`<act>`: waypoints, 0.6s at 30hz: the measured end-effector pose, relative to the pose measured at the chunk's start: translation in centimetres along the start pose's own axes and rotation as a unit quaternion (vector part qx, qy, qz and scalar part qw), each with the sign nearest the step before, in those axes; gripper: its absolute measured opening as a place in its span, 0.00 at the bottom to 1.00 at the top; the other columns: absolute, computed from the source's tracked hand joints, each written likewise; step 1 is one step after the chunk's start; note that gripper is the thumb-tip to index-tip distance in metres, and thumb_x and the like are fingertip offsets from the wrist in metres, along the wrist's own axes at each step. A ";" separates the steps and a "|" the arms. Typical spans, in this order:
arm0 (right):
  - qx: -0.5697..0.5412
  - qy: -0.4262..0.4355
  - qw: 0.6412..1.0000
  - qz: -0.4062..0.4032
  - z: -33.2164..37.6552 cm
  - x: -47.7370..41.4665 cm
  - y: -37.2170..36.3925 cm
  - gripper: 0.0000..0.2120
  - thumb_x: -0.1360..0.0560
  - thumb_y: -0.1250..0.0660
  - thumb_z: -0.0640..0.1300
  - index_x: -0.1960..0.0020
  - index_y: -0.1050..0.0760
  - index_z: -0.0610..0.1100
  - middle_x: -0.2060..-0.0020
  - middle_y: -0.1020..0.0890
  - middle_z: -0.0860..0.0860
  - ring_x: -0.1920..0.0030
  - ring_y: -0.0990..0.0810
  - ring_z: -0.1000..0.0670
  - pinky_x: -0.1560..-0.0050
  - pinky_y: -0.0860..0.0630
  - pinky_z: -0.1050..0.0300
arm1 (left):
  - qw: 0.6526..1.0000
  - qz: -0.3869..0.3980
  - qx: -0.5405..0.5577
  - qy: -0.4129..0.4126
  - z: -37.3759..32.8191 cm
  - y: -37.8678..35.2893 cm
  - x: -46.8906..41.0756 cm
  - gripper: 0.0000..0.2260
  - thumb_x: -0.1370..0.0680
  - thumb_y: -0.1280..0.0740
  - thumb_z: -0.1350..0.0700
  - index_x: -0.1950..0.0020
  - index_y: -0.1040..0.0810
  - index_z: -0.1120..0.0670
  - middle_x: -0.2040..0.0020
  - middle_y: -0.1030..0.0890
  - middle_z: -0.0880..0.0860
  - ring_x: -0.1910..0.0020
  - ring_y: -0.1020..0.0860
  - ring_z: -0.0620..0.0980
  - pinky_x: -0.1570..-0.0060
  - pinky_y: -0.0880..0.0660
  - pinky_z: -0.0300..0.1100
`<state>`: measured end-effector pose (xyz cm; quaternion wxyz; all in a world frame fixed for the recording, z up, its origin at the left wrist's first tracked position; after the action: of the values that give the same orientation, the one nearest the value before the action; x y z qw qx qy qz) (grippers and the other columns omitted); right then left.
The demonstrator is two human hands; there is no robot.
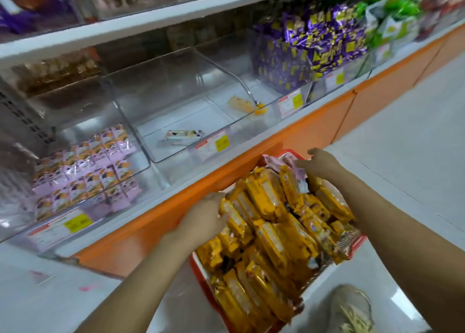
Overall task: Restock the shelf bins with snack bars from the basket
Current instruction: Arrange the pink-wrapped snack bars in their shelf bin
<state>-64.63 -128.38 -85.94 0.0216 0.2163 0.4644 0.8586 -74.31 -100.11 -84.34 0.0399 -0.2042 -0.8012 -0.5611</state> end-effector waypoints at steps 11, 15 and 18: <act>0.093 -0.003 0.985 0.145 3.5 -4.7 -4.8 0.14 0.28 0.30 0.55 0.64 0.30 0.48 0.58 0.24 0.47 0.56 0.25 0.46 0.48 0.25 0.50 | 0.995 0.097 0.025 0.000 -2.8 -1.8 -3.1 0.20 0.21 0.37 0.46 0.32 0.30 0.53 0.41 0.22 0.51 0.50 0.22 0.47 0.47 0.24 0.42; 0.090 -0.014 0.983 0.162 4.1 -5.4 -5.3 0.16 0.28 0.28 0.55 0.51 0.23 0.42 0.62 0.24 0.48 0.57 0.24 0.47 0.54 0.26 0.55 | 0.994 0.105 0.041 0.006 -2.7 -1.5 -3.6 0.16 0.21 0.38 0.48 0.34 0.26 0.52 0.45 0.20 0.50 0.48 0.22 0.47 0.47 0.24 0.42; 0.075 -0.040 0.979 0.186 4.2 -5.1 -5.7 0.23 0.24 0.33 0.55 0.37 0.25 0.40 0.60 0.24 0.46 0.62 0.24 0.50 0.64 0.27 0.60 | 0.993 0.107 0.045 0.004 -2.8 -1.3 -3.5 0.15 0.21 0.38 0.48 0.36 0.25 0.51 0.47 0.20 0.50 0.50 0.22 0.46 0.48 0.24 0.41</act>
<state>-59.33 -123.09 -90.34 -0.1364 0.3343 0.4781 0.8007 -72.04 -104.02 -85.49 0.1121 -0.2848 -0.7990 -0.5176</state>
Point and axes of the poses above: each hand's wrist, its own x-axis away from the middle knuckle, its own y-axis out of the back of the hand, z = x × y, the point moved 7 cm from there along -x, towards the middle knuckle
